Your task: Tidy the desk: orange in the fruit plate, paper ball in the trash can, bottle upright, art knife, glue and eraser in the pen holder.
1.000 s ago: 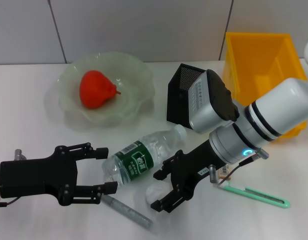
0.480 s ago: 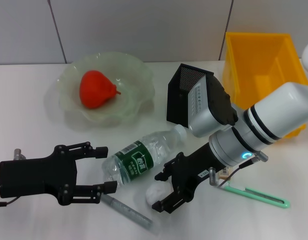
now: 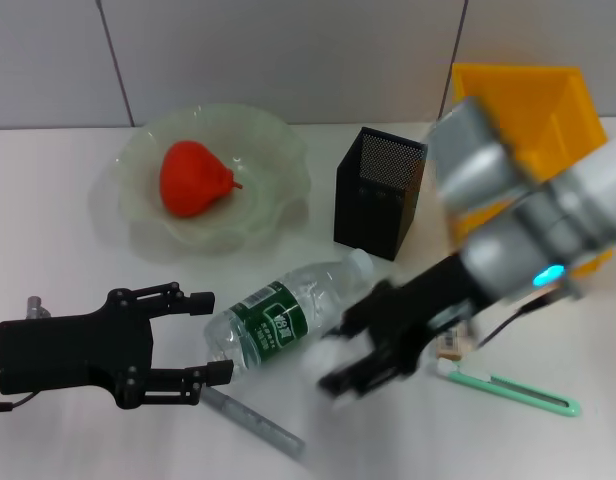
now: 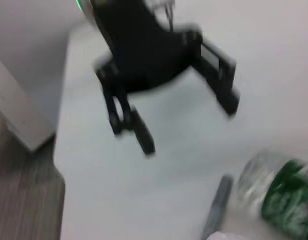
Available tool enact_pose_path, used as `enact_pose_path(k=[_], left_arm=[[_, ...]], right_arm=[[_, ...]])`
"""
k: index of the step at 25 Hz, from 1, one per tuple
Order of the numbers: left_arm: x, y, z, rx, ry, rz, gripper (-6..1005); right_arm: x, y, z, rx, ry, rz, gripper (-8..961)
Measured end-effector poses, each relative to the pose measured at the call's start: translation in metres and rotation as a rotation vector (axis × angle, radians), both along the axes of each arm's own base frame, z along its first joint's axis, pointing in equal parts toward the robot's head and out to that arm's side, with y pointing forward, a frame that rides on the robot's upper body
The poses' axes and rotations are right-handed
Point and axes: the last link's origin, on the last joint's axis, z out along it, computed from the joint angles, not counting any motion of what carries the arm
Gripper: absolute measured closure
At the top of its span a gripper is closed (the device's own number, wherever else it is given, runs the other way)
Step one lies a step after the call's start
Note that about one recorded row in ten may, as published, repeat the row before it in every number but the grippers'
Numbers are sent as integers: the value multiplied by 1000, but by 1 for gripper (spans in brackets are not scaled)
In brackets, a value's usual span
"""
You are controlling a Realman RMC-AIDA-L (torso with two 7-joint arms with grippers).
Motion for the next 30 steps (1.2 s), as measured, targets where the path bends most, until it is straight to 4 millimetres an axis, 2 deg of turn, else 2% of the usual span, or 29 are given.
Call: enact_pose_path(k=[1, 5, 7, 11, 15, 18, 21, 27, 30], left_arm=[[0, 0, 0, 0, 0, 1, 154], [-1, 0, 0, 0, 0, 2, 154], [-1, 0, 0, 0, 0, 1, 154], [0, -1, -1, -6, 3, -1, 154], [0, -1, -1, -8, 2, -4, 154], [1, -1, -1, -7, -2, -3, 154], [1, -1, 0, -6, -4, -3, 154], [1, 0, 0, -5, -3, -5, 154], [2, 1, 0, -4, -2, -5, 154]], right_arm=[[0, 0, 0, 0, 0, 0, 349], [-2, 7, 65, 105, 20, -33, 359], [4, 12, 93, 173, 15, -67, 360], [19, 23, 138, 330, 19, -143, 352], [30, 30, 169, 447, 56, -207, 337], [39, 35, 184, 540, 42, -264, 326], [50, 42, 189, 611, 1, -317, 314], [64, 53, 183, 680, -78, -383, 291], [65, 57, 177, 691, -95, -388, 280]])
